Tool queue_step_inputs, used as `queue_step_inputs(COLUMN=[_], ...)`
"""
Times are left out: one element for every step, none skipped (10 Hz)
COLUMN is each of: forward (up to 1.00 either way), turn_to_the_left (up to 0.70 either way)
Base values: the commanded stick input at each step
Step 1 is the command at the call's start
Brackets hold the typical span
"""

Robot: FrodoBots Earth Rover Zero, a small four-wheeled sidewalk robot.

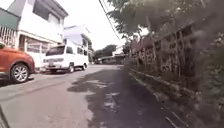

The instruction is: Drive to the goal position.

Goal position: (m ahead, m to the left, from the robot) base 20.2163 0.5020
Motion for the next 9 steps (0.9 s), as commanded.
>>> queue_step_inputs(forward=[0.7, 0.7, 0.7, 0.7, 0.7, 0.7, 0.7, 0.7, 0.7], turn_to_the_left=[0.0, 0.0, 0.0, 0.0, 0.0, 0.0, 0.0, 0.0, 0.0])
